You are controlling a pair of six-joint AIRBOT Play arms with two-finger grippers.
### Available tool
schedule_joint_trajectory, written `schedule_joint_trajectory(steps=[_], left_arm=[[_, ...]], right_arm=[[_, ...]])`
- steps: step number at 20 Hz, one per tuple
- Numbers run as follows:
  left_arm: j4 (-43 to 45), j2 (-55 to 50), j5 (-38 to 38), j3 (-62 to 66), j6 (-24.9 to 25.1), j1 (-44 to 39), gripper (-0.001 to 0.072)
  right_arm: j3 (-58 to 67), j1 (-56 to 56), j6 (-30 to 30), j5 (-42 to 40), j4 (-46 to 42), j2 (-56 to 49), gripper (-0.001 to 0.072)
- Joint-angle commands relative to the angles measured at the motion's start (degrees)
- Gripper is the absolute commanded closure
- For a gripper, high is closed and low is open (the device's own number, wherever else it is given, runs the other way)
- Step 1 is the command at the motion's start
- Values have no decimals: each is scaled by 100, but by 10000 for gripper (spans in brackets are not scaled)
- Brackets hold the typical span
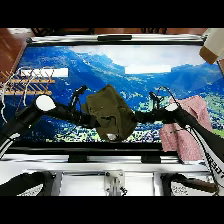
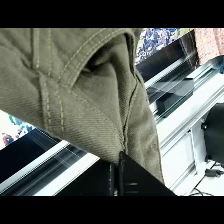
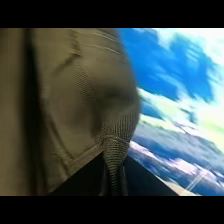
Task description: Fold the shirts.
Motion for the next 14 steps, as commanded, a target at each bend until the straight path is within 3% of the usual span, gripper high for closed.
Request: schedule_joint_trajectory(steps=[1, 8, 11, 14], left_arm=[[179, 81, -7, 249, 85, 142, 648], [702, 101, 407, 2964, 79, 1423, 648], [675, 101, 647, 3978, -20, 1853, 648], [468, 101, 662, 4437, 90, 1847, 648]], right_arm=[[505, 57, -35, 382, 118, 68, 623], [2297, -243, 970, 330, -1200, 1486, 623], [2785, -560, 1456, -321, -1233, 2175, 623], [2935, -431, 1552, -592, -1154, 2682, 623]])
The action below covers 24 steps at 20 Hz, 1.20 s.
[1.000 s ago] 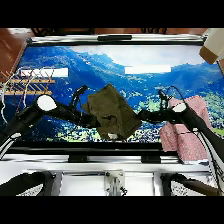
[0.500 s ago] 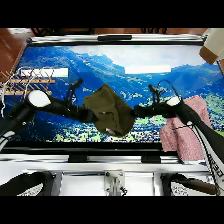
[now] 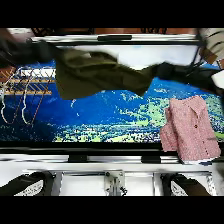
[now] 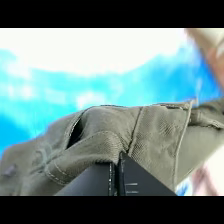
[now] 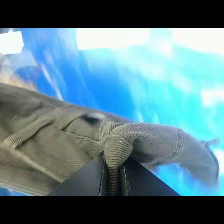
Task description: Fold the shirts.
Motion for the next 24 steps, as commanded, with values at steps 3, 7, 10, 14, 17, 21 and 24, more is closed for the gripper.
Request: schedule_joint_trajectory(steps=[3, 7, 10, 14, 17, 21, 24], left_arm=[[162, -160, 68, 586, 503, 59, 648], [256, -960, 1602, 588, 306, 164, 648], [-1270, -1735, 2625, 588, 278, 149, 648], [-2234, -2455, 1950, 592, 586, 136, 647], [-2024, -2511, 127, 590, 1650, 337, 648], [549, -2511, -1762, 50, 1010, 411, 649], [1075, -2509, -1821, -1305, 922, 525, 649]], right_arm=[[273, 332, 498, 17, -468, 717, 623], [271, 793, 1692, -232, -2520, 621, 624], [273, 793, 1843, -1311, -2312, 275, 624], [273, 793, 1228, -1808, -1674, -170, 623], [271, 793, 1029, -1062, -1873, -116, 624], [-341, 1139, 1384, 1335, -2194, -186, 624], [-1755, 2083, 2181, 1521, -2186, -127, 624]])
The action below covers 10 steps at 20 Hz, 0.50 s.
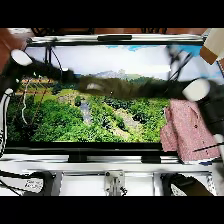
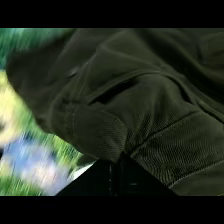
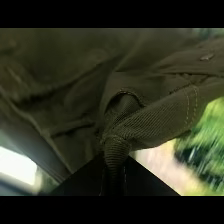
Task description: Fold the shirts.
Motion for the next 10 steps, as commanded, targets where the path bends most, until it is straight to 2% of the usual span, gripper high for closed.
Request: schedule_joint_trajectory(steps=[1, 4, 6, 7, 8, 9, 10], left_arm=[[935, -13, -634, -1178, -87, 153, 649], [940, 24, -531, -1228, 140, 382, 649], [938, 31, -275, -907, 120, 599, 643], [938, 31, -131, -741, 42, 708, 603], [938, 31, 42, -581, -125, 828, 544], [938, 31, 208, -442, -345, 955, 307], [938, 31, 323, -313, -699, 1088, 44]], right_arm=[[-1311, 1049, 868, 656, -72, 35, 624], [-1681, 2343, 1445, 179, 168, 46, 624], [-1681, 3126, 1961, -619, 225, 37, 623], [-1681, 3462, 2256, -1123, 245, -13, 593], [-1681, 3700, 2507, -1585, 339, -116, 433], [-1681, 3834, 2623, -1974, 501, -240, 220], [-1679, 3886, 2588, -2295, 769, -365, 204]])
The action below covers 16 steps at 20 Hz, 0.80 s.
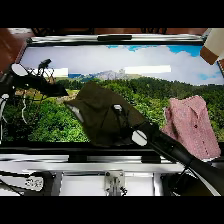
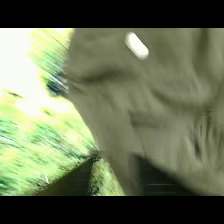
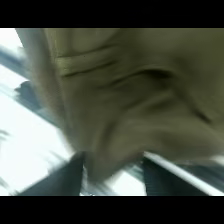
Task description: Fold the shirts.
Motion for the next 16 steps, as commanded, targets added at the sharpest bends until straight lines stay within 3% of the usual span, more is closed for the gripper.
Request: schedule_joint_trajectory(steps=[1, 4, 6, 7, 8, 12, 16], left_arm=[[22, 4, 415, 444, -909, 457, -12], [17, 11, -280, 929, -1626, 946, -11], [55, 55, -1261, 918, -1633, 1110, -9], [116, 111, -1648, 758, -1580, 1119, -9], [133, 234, -1773, 474, -1497, 1115, -9], [131, 1255, -892, -1694, -1510, 1128, -9], [87, 2031, 197, -3545, -1574, 1211, -10]], right_arm=[[-70, 577, 407, -1440, 686, -299, 204], [210, 0, -273, -833, 673, -83, 204], [459, -872, -382, 162, 42, 295, 203], [553, -1388, -391, 577, -264, 476, 133], [623, -1998, -516, 942, -476, 643, 129], [636, -4172, -1620, 1694, -208, 804, 129], [636, -5119, -2111, 1696, -175, 533, 129]])
